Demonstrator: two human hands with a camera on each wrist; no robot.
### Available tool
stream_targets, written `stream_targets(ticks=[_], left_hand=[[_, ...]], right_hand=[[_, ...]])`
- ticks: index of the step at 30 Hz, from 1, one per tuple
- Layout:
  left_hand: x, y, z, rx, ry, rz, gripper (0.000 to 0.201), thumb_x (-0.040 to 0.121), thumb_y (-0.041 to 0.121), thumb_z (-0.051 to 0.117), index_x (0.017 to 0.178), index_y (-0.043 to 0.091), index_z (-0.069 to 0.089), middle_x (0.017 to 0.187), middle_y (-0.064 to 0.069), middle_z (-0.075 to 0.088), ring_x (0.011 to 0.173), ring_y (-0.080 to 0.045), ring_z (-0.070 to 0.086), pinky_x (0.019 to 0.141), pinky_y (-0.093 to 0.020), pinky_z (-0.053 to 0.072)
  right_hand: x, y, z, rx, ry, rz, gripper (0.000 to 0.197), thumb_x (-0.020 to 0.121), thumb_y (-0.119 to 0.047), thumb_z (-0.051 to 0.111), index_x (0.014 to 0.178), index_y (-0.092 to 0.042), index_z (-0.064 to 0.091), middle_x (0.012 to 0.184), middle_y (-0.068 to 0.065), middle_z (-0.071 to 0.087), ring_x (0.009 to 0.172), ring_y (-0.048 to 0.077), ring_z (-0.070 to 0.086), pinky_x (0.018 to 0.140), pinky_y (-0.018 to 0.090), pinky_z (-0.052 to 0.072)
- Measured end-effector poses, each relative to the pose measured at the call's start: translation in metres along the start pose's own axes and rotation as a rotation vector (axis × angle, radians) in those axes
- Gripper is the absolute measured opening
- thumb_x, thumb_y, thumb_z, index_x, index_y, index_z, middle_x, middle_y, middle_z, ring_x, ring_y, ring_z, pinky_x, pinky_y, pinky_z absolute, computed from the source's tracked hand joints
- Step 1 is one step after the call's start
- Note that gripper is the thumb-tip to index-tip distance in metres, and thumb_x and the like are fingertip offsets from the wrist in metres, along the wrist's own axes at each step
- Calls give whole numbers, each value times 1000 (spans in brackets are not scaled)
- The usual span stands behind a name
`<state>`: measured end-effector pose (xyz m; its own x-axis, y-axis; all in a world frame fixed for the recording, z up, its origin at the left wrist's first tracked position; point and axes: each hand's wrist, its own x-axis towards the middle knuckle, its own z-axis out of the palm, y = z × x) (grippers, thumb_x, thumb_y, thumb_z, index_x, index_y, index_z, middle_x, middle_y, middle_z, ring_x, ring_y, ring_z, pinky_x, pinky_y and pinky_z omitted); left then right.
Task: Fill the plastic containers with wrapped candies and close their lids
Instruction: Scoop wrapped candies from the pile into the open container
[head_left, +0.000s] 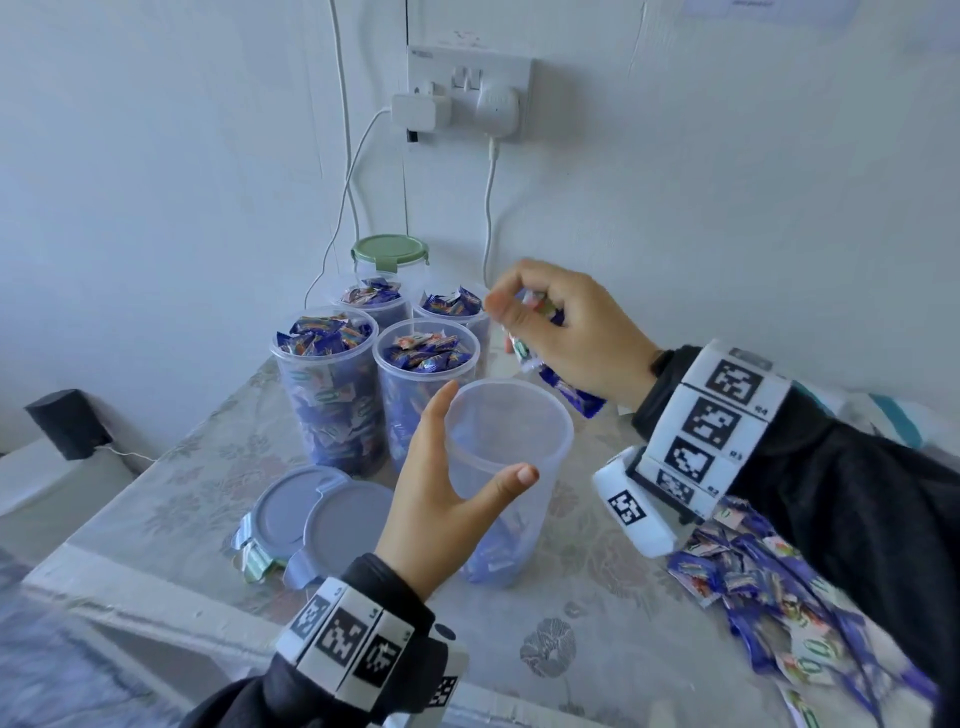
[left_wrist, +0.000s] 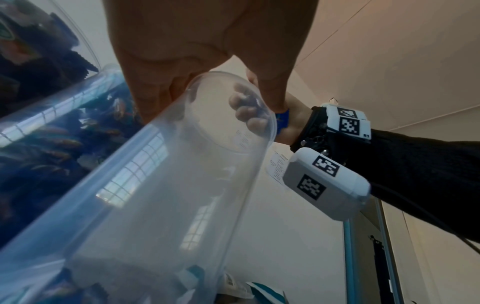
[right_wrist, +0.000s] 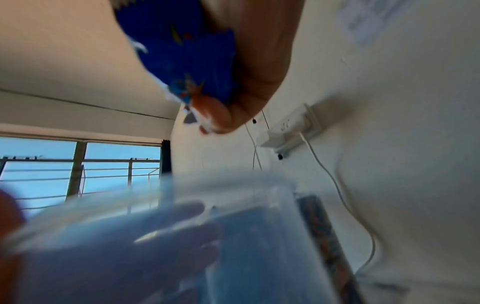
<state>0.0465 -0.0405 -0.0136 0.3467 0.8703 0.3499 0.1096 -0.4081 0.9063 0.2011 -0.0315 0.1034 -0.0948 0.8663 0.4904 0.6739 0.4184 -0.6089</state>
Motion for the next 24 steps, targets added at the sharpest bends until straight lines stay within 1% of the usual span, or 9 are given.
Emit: stream_targets(ticks=[3,6,9,11,13,16,18,22,24], left_hand=[[0,-1,0,-2,-3,5,109,57,82,58,144,24,26,144,9,39,134,4,30,110,-41,35],[0,-1,0,-2,-7,10,109,58,82,58,144,23,26,144,9,38,135,3,30,109,-42,35],[0,-1,-1,-1,-10,15,108,58,82,58,143,24,27,144,9,38,135,3,29,108,-43,36],[0,-1,-1,-6,-14,22,106,58,81,59,143,25,27,144,10,38,134,2,31,108,-43,36],[0,-2,-1,-15,-21,37,103,61,79,60,143,24,27,144,9,39,135,-3,32,108,-45,36],[0,-2,-1,-16,-33,64,97,65,75,60,142,26,27,144,8,39,135,-6,35,107,-46,37],[1,-1,-2,-14,-40,73,95,66,74,60,142,26,28,144,9,39,135,-5,34,107,-45,37],[0,-3,-5,-35,-59,72,99,66,72,62,143,20,28,145,10,37,136,-2,31,108,-46,35],[0,-5,-8,-30,-96,45,103,62,68,69,144,28,23,144,15,37,135,-4,34,108,-45,36]], right_hand=[[-6,4,19,148,395,-30,20,91,-39,51,76,-27,47,66,14,61,58,22,56,61,31,45],[-14,10,34,178,507,-31,18,88,-44,48,79,-30,44,71,18,61,62,28,57,63,35,47],[-27,13,43,229,383,-31,15,90,-37,51,80,-28,45,65,13,59,51,14,51,54,21,42],[-33,15,44,234,270,-35,13,88,-37,53,80,-27,50,67,-8,57,56,4,50,59,13,38],[-38,17,41,222,163,-30,16,86,-40,52,83,-24,56,76,-16,58,70,3,55,70,14,40],[-42,22,37,163,0,-18,37,88,-48,47,90,-16,66,89,-14,64,90,5,59,83,18,41],[-45,24,37,132,-74,-40,54,89,-61,38,95,-18,70,100,-15,64,105,-2,54,92,13,35],[-52,27,33,203,-95,23,63,84,-74,21,109,-37,65,122,-17,54,124,-9,39,101,8,24],[-59,30,32,177,-51,74,55,85,-75,22,116,-46,57,132,-11,50,131,-5,32,109,16,21]])
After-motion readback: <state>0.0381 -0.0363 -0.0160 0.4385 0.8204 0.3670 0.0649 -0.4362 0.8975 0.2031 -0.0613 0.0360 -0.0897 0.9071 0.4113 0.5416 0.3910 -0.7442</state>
